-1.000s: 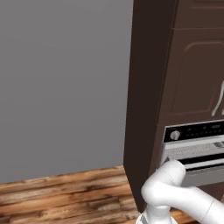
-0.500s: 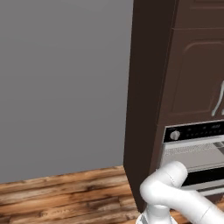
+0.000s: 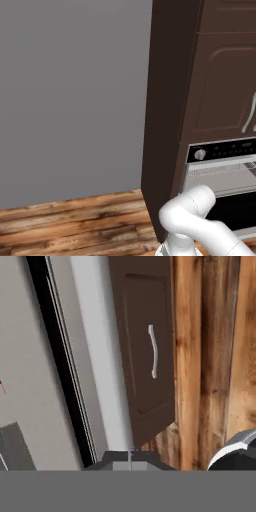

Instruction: Take the fish from the oven and place it on the plate on the counter.

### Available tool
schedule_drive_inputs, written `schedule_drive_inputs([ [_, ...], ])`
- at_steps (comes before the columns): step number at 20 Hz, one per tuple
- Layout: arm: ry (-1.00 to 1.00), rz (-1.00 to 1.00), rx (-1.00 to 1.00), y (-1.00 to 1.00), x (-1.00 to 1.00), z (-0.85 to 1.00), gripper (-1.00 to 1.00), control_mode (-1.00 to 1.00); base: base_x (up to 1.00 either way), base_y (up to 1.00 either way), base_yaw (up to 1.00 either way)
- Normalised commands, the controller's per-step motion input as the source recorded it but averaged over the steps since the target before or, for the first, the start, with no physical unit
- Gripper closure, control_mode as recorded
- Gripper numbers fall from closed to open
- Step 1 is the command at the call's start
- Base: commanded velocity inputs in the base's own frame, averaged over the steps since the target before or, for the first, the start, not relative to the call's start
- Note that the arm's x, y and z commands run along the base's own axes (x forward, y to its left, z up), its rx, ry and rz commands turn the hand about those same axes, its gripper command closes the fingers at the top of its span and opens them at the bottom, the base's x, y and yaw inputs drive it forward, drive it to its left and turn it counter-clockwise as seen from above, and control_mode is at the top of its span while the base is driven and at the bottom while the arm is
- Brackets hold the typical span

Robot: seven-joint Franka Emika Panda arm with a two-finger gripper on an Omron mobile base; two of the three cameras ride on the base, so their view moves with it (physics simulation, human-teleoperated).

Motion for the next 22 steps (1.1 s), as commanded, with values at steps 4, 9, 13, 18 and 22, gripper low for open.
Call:
schedule_drive_inputs([
  [4,-0.09,0.00,0.00,0.00,-0.35,0.77,1.00,-1.00,0.00,0.00,0.00],
  [9,-0.10,0.00,0.00,0.00,-0.27,1.00,1.00,-1.00,0.00,0.00,0.00],
  [13,-0.09,0.00,0.00,0.00,-0.24,1.00,1.00,-1.00,0.00,0.00,0.00],
  [18,-0.05,0.00,0.00,0.00,-0.13,1.00,1.00,-1.00,0.00,0.00,0.00],
  [22,-0.02,0.00,0.00,0.02,0.01,0.96,1.00,-1.00,0.00,0.00,0.00],
])
